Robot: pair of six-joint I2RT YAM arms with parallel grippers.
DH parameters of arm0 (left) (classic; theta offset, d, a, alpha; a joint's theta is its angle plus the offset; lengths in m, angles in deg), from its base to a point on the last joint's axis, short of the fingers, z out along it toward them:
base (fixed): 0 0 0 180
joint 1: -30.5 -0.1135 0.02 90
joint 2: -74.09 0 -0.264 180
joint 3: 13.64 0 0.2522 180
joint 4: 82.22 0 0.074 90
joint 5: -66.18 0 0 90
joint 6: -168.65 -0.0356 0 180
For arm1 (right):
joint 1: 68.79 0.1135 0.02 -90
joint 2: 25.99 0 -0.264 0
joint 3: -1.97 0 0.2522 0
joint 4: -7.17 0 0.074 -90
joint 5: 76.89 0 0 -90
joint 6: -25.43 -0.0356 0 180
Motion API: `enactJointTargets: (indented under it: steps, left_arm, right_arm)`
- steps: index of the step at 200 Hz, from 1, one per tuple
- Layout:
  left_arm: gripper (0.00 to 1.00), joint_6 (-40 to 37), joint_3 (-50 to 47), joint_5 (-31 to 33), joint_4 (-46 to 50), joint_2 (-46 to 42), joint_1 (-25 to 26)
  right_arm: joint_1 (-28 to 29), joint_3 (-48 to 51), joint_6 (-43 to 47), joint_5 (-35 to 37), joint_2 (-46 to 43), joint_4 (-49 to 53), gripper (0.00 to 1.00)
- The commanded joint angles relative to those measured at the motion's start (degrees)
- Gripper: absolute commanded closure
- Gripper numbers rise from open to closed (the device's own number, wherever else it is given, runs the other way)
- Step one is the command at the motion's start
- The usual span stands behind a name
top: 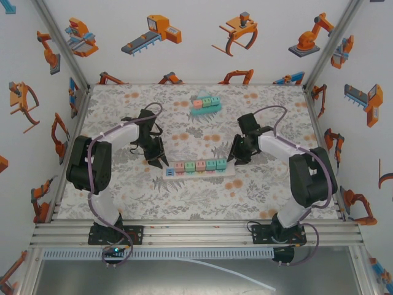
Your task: Pull the plug off the socket
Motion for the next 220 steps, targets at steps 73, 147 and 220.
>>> enactJointTargets:
  steps: [73, 147, 220]
  left_arm:
    - [0.55, -2.4, 2.5, 2.1, 5.8, -9.4, 0.6]
    - [0.5, -2.2, -1.9, 4.1, 4.7, -13.4, 3.2]
    - [0.44, -5.0, -4.7, 7.4, 2.0, -9.7, 5.9]
  right_arm:
    - [1.0, -10.1, 15.2, 4.1, -11.1, 5.3, 0.47]
    - [1.0, 11.3, 68.7, -15.2, -29.0, -17.3, 0.44]
    - [1.2, 11.7, 91.6, -31.4, -24.0, -9.1, 0.39]
